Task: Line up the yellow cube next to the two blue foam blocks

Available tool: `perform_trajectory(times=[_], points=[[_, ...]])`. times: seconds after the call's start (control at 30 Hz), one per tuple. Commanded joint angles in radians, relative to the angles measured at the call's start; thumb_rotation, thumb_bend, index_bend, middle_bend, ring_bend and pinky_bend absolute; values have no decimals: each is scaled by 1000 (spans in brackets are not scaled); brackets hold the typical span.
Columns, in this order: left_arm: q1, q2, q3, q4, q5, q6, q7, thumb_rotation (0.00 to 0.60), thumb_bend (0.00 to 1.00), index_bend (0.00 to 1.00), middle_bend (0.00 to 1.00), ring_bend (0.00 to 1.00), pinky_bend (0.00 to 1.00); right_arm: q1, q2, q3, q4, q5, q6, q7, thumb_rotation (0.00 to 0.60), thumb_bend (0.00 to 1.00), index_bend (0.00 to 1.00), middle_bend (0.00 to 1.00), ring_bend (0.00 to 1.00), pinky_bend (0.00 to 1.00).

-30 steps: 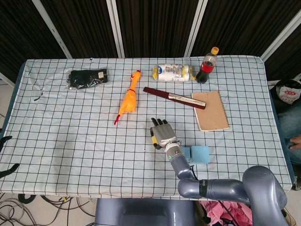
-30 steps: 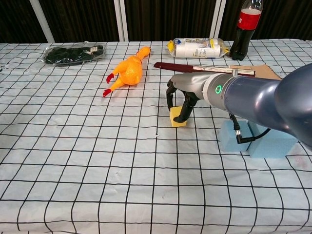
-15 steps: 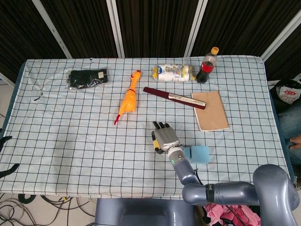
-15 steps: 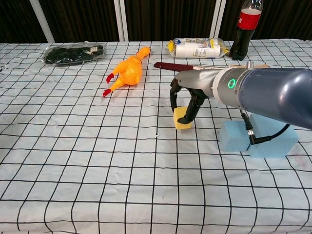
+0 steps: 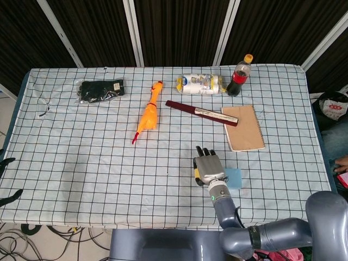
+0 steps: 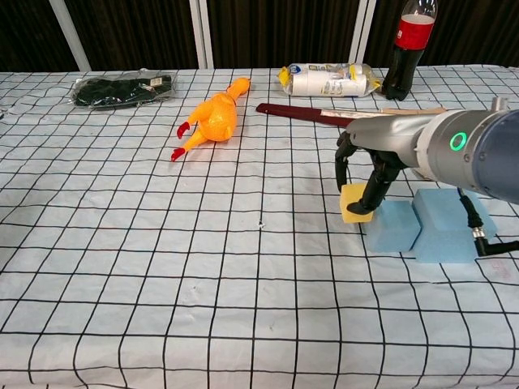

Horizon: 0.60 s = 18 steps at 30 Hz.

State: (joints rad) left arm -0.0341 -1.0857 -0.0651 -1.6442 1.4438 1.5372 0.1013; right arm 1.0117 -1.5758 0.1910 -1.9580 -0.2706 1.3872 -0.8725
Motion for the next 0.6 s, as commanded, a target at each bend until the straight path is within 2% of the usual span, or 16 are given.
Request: perform_trajectory(times=[0.03,0.37,0.6], points=[[0,2,1,0,2,0,-2,600,34,229,57,0,0,-25,-27,-22,-1,-23,40,13,600,303,477,0,52,98],[0,-1,-1,3,0,1,1,600,34,229,57,0,0,-55,-110,-13,43,-57,43,33,600,304,477,0,52,98],[-1,-4,-3,6,-2,3,3,600,34,229,57,0,0,-59,-135,-7,78,-64,33,26,600,304,478,0,52,98]])
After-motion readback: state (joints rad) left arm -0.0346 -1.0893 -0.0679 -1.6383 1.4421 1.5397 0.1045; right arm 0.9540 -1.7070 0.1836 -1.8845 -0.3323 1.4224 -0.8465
